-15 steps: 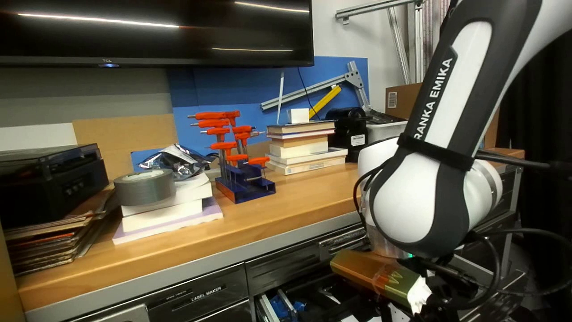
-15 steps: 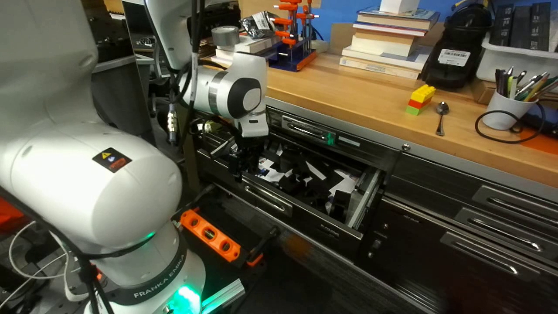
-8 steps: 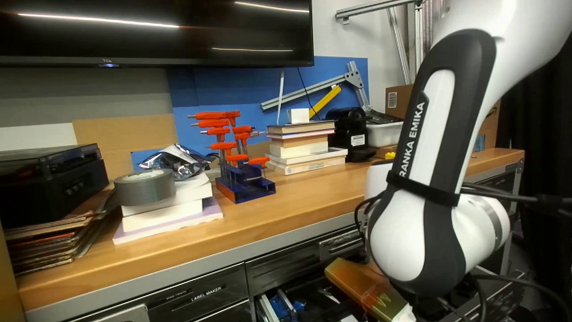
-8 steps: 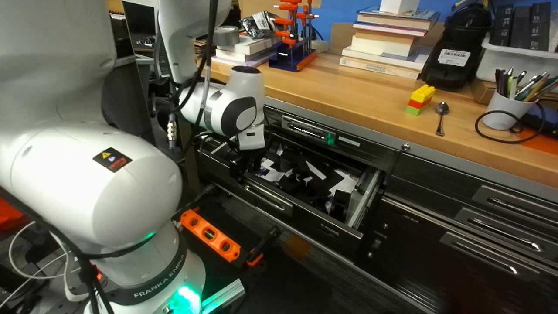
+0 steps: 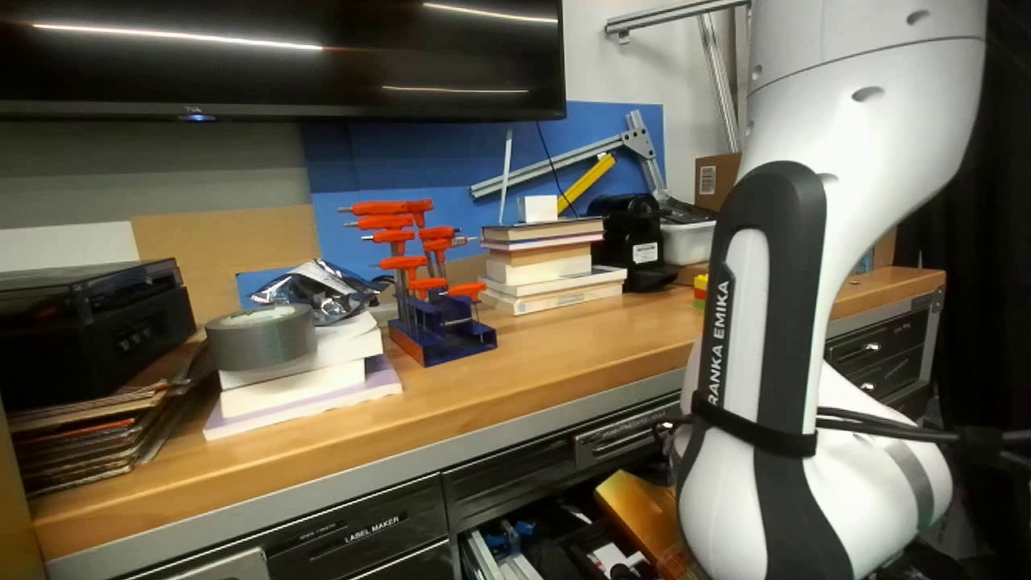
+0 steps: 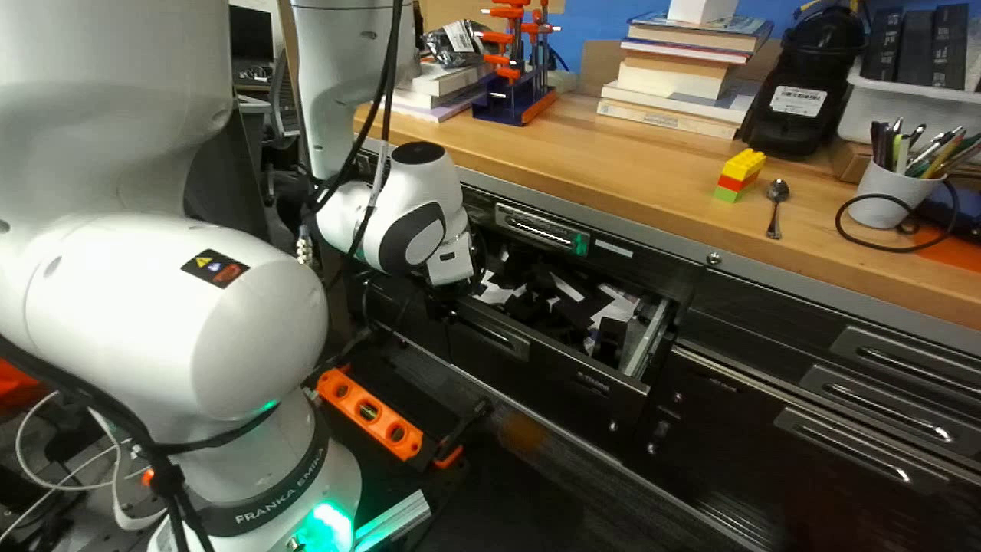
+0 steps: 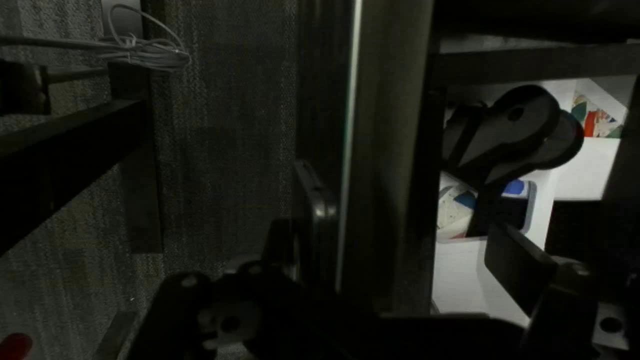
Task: Put the blue objects into the drawer then close the drawer.
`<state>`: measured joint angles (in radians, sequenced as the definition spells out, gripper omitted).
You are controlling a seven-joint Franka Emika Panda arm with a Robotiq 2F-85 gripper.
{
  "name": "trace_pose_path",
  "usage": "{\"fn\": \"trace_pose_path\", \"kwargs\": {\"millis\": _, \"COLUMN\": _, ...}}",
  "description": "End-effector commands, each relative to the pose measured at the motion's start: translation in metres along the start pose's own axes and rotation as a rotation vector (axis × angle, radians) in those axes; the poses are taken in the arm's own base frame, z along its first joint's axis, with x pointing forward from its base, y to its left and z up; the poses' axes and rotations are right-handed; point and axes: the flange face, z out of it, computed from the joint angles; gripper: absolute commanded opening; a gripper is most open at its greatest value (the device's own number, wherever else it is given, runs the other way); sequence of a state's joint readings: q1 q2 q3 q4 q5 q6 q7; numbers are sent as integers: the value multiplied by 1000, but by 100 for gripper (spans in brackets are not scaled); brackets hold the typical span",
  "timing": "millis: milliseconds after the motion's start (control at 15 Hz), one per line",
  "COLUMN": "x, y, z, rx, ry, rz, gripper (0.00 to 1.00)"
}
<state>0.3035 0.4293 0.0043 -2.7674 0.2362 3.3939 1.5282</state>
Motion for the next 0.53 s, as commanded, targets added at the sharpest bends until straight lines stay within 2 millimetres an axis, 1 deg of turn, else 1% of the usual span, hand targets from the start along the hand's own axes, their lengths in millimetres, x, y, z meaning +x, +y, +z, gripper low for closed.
{"fn": "trace_pose_path", "kwargs": {"millis": 0, "x": 10, "y": -5, "z": -4, "rx": 77, "ry": 44, "rz": -43, "gripper": 100}}
{"fn": "trace_pose_path", "kwargs": {"millis": 267, "x": 18, "y": -13, "z": -14, "rx": 129, "ry": 77, "rz": -89, "gripper": 100}}
{"fn": "trace_pose_path", "kwargs": {"millis": 467, "x": 24, "y": -23, "z": -24, "rx": 181, "ry": 107, "rz": -144, "gripper": 100}}
